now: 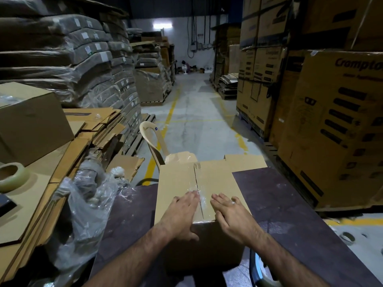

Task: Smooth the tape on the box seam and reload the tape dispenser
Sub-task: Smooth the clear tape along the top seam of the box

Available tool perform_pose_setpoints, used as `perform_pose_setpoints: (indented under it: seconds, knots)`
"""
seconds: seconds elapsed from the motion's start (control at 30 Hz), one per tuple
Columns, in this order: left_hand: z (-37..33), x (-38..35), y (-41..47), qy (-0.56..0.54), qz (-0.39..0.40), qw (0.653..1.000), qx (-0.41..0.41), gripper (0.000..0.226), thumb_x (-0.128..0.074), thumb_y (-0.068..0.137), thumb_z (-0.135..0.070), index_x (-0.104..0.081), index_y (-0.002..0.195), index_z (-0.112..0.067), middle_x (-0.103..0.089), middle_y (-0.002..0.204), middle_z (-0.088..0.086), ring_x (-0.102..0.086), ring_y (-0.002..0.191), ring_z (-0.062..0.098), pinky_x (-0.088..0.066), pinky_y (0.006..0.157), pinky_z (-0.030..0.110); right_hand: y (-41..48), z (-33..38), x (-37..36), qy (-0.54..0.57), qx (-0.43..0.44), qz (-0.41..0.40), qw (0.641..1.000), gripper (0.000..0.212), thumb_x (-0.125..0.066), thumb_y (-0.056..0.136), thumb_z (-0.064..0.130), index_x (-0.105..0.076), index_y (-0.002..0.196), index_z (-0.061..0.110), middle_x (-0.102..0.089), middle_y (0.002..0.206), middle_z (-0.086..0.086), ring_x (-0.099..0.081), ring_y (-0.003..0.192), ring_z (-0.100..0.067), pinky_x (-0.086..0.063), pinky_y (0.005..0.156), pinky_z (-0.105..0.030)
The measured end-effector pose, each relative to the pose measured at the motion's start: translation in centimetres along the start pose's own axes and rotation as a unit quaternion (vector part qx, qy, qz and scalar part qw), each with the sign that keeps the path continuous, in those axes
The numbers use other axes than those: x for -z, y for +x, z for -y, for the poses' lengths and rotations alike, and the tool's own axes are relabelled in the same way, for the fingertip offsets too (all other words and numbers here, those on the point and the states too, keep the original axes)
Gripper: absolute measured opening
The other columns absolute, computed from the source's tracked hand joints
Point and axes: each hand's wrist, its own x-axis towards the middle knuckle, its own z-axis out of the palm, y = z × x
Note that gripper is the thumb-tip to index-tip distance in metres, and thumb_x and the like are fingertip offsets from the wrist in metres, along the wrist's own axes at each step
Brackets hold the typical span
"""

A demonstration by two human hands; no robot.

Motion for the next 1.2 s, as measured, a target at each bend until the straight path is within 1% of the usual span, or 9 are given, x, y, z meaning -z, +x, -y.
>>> perform_pose_setpoints:
  seconds: [0.27, 0.47, 0.63, 0.7, 0.77, 0.83, 0.93, 1.07, 1.2]
  knots:
    - [-1.2, -1.0, -1.6, -0.003, -0.051, 0.998, -0.042, 0.089, -0.062, 0.091, -0.032, -0.002, 0.154, -0.013, -0.001, 0.163, 0.006, 0.001, 0.15, 0.021, -0.001, 0.12, 0.03, 0.1, -0.3, -0.3, -0.003, 0.0, -0.007, 1.0, 0.061, -0.018, 0.089, 0.032, -0.033, 0.147, 0.017, -0.026, 0.157, 0.001, -0.019, 0.145, -0.012, -0.011, 0.116, -0.032]
    - [-1.2, -0.8, -0.1, 0.013, -0.009, 0.999, 0.03, 0.101, -0.042, 0.085, -0.07, 0.0, 0.152, -0.007, 0.001, 0.162, 0.012, 0.0, 0.15, 0.026, -0.009, 0.121, 0.045, 0.0, -0.1, 0.1, -0.009, 0.007, -0.009, 1.0, 0.049, -0.03, 0.1, 0.025, -0.029, 0.148, 0.016, -0.022, 0.158, 0.001, -0.016, 0.145, -0.012, -0.008, 0.116, -0.031]
    - [-1.6, -1.1, -0.2, 0.033, -0.041, 0.999, 0.013, 0.086, -0.031, 0.093, -0.064, -0.006, 0.152, -0.007, -0.007, 0.162, 0.013, -0.006, 0.149, 0.028, -0.014, 0.12, 0.042, 0.0, -0.3, 0.0, -0.018, 0.013, -0.012, 1.0, 0.051, -0.026, 0.099, 0.028, -0.03, 0.148, 0.016, -0.023, 0.158, -0.001, -0.017, 0.145, -0.013, -0.01, 0.116, -0.032]
    - [-2.0, -1.5, -0.6, 0.018, -0.073, 0.997, -0.01, 0.074, -0.034, 0.098, -0.053, -0.012, 0.152, -0.008, -0.014, 0.161, 0.013, -0.013, 0.148, 0.028, -0.016, 0.12, 0.038, 0.0, -0.3, 0.0, -0.015, 0.016, -0.013, 1.0, 0.05, -0.027, 0.099, 0.027, -0.031, 0.148, 0.015, -0.024, 0.158, -0.001, -0.018, 0.145, -0.013, -0.01, 0.115, -0.031]
    - [-2.4, -2.0, -1.1, -0.019, -0.125, 0.991, -0.041, 0.062, -0.05, 0.096, -0.041, -0.032, 0.147, -0.009, -0.037, 0.153, 0.013, -0.036, 0.14, 0.026, -0.03, 0.115, 0.032, 0.0, -0.4, 0.0, -0.004, 0.018, -0.022, 1.0, 0.047, -0.032, 0.1, 0.023, -0.035, 0.146, 0.014, -0.026, 0.157, -0.002, -0.02, 0.145, -0.013, -0.011, 0.115, -0.031]
    - [-2.6, -2.9, -1.5, -0.072, -0.175, 0.979, -0.073, 0.055, -0.077, 0.079, -0.027, -0.057, 0.127, -0.01, -0.064, 0.127, 0.01, -0.063, 0.116, 0.023, -0.049, 0.097, 0.028, 0.0, -0.5, -0.1, 0.005, 0.019, -0.031, 0.999, 0.045, -0.033, 0.1, 0.021, -0.038, 0.144, 0.014, -0.028, 0.156, -0.001, -0.021, 0.144, -0.012, -0.012, 0.114, -0.029]
    - [-2.9, -3.8, -1.8, -0.099, -0.253, 0.958, -0.088, 0.052, -0.087, 0.062, -0.015, -0.068, 0.111, -0.012, -0.073, 0.108, 0.005, -0.071, 0.098, 0.018, -0.056, 0.084, 0.026, -0.1, -0.6, -0.2, 0.007, 0.022, -0.034, 0.999, 0.044, -0.033, 0.1, 0.021, -0.04, 0.143, 0.014, -0.03, 0.156, 0.0, -0.022, 0.143, -0.011, -0.013, 0.113, -0.028]
    - [-2.7, -2.1, -1.8, -0.138, -0.215, 0.966, -0.047, 0.046, -0.072, 0.081, -0.032, -0.058, 0.123, -0.019, -0.065, 0.124, 0.001, -0.064, 0.112, 0.017, -0.053, 0.093, 0.029, 0.0, -0.8, 0.2, 0.014, 0.024, -0.032, 0.999, 0.044, -0.034, 0.1, 0.02, -0.04, 0.143, 0.014, -0.031, 0.155, -0.002, -0.022, 0.143, -0.011, -0.014, 0.113, -0.027]
    - [-1.9, -1.0, -0.9, -0.04, -0.092, 0.994, 0.044, 0.083, -0.047, 0.09, -0.06, -0.015, 0.152, -0.014, -0.019, 0.16, 0.005, -0.016, 0.147, 0.02, -0.017, 0.121, 0.035, 0.1, -0.6, 0.2, 0.012, 0.021, -0.031, 0.999, 0.045, -0.033, 0.1, 0.021, -0.037, 0.145, 0.014, -0.029, 0.156, -0.002, -0.022, 0.144, -0.012, -0.013, 0.114, -0.028]
